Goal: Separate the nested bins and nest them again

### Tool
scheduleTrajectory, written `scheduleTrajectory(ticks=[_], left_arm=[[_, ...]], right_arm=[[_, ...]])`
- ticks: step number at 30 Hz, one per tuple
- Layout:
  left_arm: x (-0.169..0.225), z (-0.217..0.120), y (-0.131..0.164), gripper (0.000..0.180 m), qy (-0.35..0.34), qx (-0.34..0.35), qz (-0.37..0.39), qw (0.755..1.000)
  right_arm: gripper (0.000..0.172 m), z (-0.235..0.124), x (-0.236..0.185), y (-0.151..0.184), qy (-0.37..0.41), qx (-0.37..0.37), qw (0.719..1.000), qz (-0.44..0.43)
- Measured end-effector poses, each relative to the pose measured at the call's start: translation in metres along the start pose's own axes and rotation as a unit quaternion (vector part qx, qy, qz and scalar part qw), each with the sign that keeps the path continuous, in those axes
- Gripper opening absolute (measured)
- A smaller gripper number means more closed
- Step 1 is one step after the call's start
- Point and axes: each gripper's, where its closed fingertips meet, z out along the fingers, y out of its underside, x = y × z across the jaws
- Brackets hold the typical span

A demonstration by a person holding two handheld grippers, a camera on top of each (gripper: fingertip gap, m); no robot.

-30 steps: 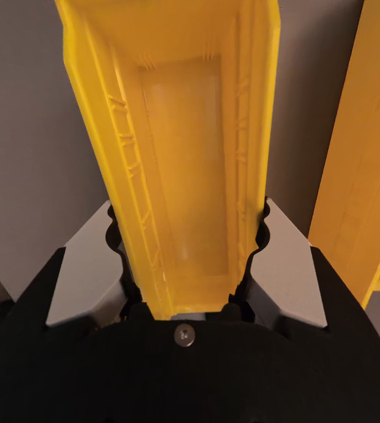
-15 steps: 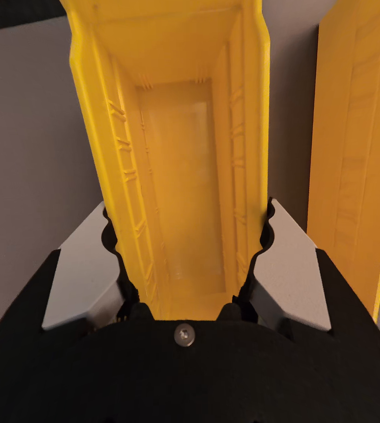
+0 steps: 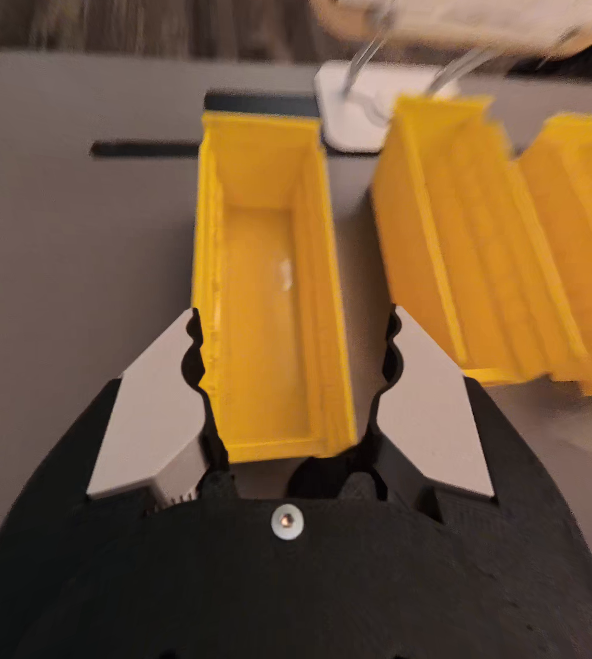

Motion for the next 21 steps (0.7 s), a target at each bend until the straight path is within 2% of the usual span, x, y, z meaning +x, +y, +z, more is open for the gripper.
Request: scheduleTrajectory(ticks=[3, 5, 6, 9, 13, 17, 21], left_arm=[[0.053, -0.033, -0.018, 0.086, 0.11, 0.13, 0.003, 0.985], [0.08, -0.042, -0.034, 0.091, 0.161, 0.188, -0.012, 0.969], [0.089, -0.038, -0.039, 0.099, 0.167, 0.182, -0.022, 0.969], [0.111, -0.012, -0.052, 0.124, 0.14, 0.128, 0.0, 0.982], [0.127, 0.036, -0.061, 0.133, 0.048, 0.042, 0.045, 0.997], [0.15, 0.084, -0.042, 0.147, 0.027, -0.057, 0.05, 0.997], [0.164, 0.122, -0.018, 0.157, 0.013, -0.147, 0.041, 0.988]], right_arm=[[0.094, -0.014, 0.012, 0.003, 0.026, 0.007, 1.0, 0.0], [0.094, -0.021, 0.013, -0.003, 0.02, 0.025, 0.999, 0.011], [0.094, -0.024, 0.013, -0.006, 0.017, 0.033, 0.999, 0.014], [0.094, -0.031, 0.011, -0.012, 0.017, 0.044, 0.999, 0.007], [0.094, -0.041, -0.011, -0.015, -0.027, 0.031, 0.999, 0.006], [0.095, -0.066, -0.018, -0.027, -0.029, 0.04, 0.999, -0.016], [0.095, -0.093, -0.011, -0.021, -0.01, 0.047, 0.999, -0.025]])
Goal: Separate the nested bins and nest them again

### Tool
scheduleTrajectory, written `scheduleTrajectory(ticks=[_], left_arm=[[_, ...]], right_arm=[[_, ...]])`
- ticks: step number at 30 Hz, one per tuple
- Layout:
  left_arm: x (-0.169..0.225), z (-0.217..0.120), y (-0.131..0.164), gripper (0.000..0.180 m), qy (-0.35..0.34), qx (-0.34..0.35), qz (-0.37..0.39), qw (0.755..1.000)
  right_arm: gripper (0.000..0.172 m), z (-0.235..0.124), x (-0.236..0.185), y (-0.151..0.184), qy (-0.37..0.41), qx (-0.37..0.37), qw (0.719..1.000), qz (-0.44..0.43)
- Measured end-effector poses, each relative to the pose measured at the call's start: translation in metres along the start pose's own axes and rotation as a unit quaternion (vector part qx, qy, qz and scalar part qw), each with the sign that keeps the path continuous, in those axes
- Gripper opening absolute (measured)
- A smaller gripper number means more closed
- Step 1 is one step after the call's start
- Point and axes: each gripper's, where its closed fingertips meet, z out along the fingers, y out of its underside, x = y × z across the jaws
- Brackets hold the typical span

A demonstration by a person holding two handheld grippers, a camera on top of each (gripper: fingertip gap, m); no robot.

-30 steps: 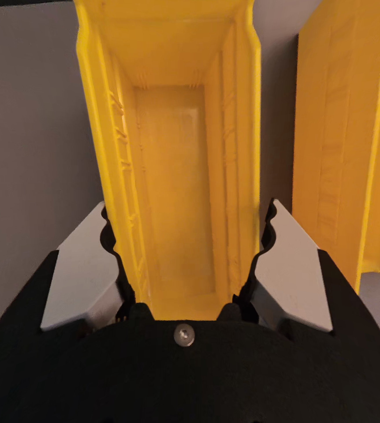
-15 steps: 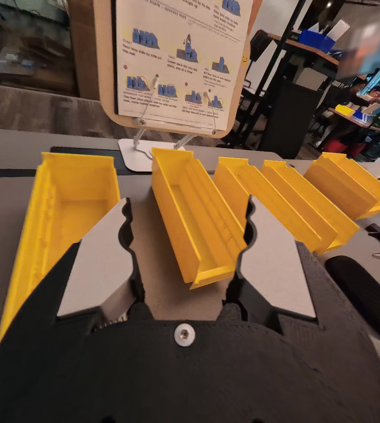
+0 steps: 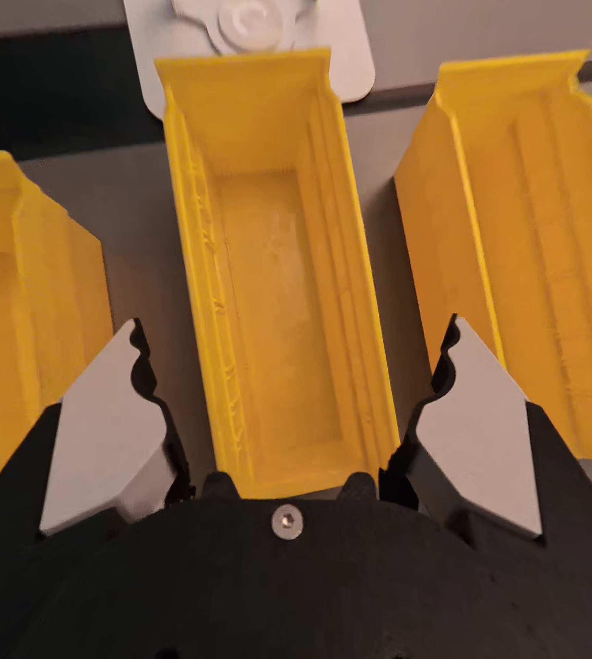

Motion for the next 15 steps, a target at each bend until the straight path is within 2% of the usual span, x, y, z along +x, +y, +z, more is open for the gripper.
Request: scheduleTrajectory(ticks=[3, 8, 11, 15], left_arm=[[-0.004, 0.019, 0.004, 0.158, -0.027, -0.029, -0.005, 0.999], [-0.006, 0.037, 0.015, 0.154, -0.029, -0.075, -0.021, 0.997], [-0.008, 0.044, 0.027, 0.145, -0.021, -0.118, -0.031, 0.992], [-0.005, 0.043, 0.026, 0.131, -0.004, -0.112, -0.032, 0.993]], right_arm=[[0.094, -0.017, 0.011, 0.013, 0.02, -0.004, 1.0, 0.008], [0.094, -0.031, 0.029, 0.032, 0.036, -0.011, 0.999, 0.037], [0.094, -0.033, 0.035, 0.034, 0.035, -0.006, 0.998, 0.05], [0.094, -0.029, 0.036, 0.036, 0.031, -0.013, 0.998, 0.045]])
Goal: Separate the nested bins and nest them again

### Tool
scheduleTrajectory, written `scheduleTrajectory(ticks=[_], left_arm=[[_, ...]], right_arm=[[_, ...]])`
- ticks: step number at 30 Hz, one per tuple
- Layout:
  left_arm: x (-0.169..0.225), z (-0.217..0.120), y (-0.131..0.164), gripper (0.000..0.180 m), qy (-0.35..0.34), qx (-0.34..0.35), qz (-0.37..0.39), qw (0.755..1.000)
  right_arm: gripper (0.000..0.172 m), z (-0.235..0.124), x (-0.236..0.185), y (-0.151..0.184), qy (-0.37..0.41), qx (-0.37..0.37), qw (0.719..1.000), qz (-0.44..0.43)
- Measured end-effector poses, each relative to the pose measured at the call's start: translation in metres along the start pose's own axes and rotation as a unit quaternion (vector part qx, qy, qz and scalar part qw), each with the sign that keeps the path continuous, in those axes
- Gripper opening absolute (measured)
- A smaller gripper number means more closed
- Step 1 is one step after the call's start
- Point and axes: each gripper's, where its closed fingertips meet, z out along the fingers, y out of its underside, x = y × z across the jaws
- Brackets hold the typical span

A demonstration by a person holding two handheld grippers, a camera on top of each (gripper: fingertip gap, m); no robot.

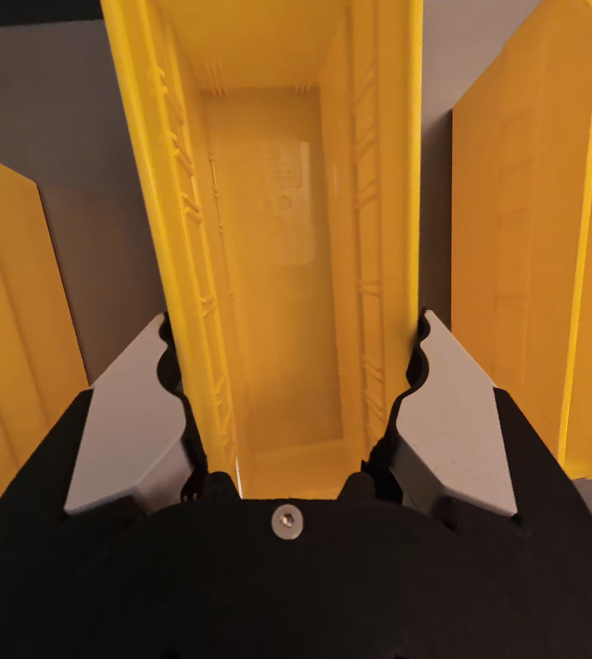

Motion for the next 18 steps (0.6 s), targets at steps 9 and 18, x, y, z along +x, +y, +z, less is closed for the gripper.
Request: scheduleTrajectory(ticks=[9, 18], left_arm=[[0.009, -0.008, 0.011, 0.116, 0.036, -0.019, 0.005, 0.999], [0.018, -0.04, 0.013, 0.113, 0.054, -0.033, -0.001, 0.998]], right_arm=[[0.094, 0.012, 0.001, 0.017, -0.001, -0.033, 0.999, -0.009], [0.094, 0.015, 0.005, 0.037, -0.014, -0.043, 0.999, 0.009]])
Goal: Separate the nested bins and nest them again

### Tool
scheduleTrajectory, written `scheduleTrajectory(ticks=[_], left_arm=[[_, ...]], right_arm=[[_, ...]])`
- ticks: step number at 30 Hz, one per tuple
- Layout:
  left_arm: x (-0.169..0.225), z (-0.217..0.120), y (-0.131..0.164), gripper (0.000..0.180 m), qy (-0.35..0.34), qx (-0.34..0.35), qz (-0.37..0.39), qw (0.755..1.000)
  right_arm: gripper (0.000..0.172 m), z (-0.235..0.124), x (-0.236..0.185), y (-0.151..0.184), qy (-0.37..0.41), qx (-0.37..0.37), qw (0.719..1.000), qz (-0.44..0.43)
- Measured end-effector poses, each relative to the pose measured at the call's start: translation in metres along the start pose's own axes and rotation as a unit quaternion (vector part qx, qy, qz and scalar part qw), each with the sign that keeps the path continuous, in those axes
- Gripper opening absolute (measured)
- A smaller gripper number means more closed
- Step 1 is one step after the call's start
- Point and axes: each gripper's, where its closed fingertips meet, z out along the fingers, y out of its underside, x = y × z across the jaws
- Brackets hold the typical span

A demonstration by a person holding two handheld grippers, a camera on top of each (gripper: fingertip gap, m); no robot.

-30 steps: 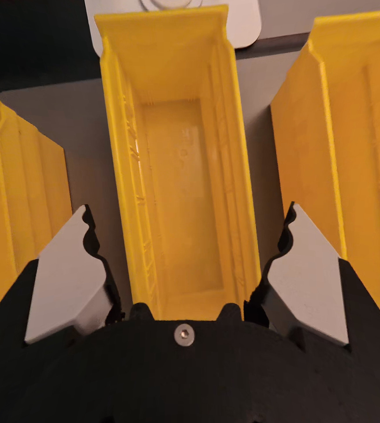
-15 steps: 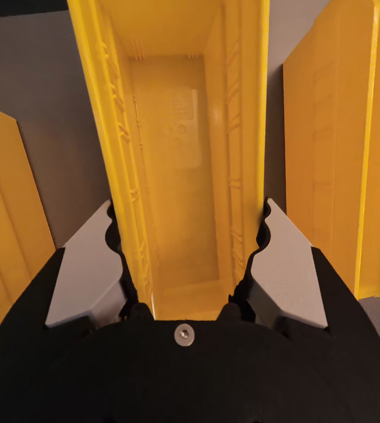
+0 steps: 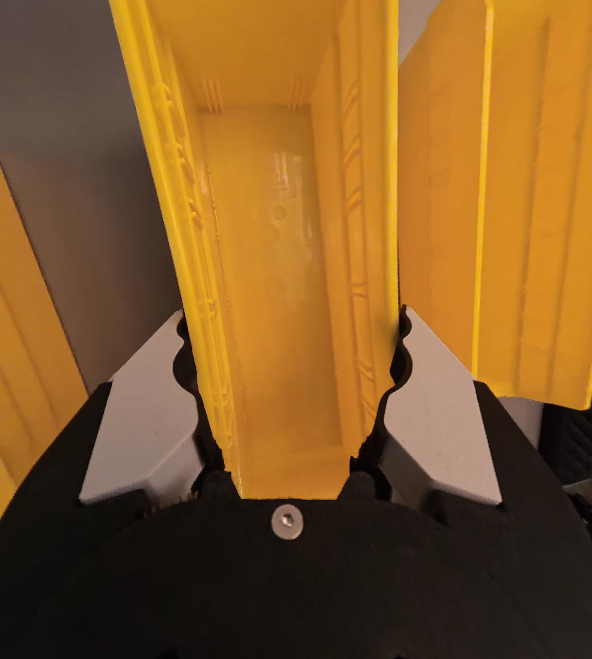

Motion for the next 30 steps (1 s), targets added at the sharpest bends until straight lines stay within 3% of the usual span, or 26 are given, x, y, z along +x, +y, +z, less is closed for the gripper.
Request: scheduleTrajectory(ticks=[7, 13, 21, 30], left_arm=[[0.025, -0.045, -0.017, 0.113, -0.023, 0.018, 0.024, 0.999], [0.101, -0.081, -0.034, 0.12, 0.023, 0.043, 0.05, 0.998], [0.166, -0.043, -0.038, 0.118, 0.046, 0.041, 0.046, 0.997], [0.171, -0.018, -0.038, 0.12, 0.05, 0.094, -0.005, 0.994]], right_arm=[[0.094, 0.008, 0.003, 0.013, -0.021, -0.021, 1.0, 0.002], [0.094, 0.008, 0.001, 0.019, -0.026, -0.03, 0.999, -0.01], [0.093, 0.0, -0.002, 0.036, -0.033, -0.043, 0.998, -0.017], [0.093, -0.015, 0.004, 0.052, -0.031, -0.051, 0.998, -0.024]])
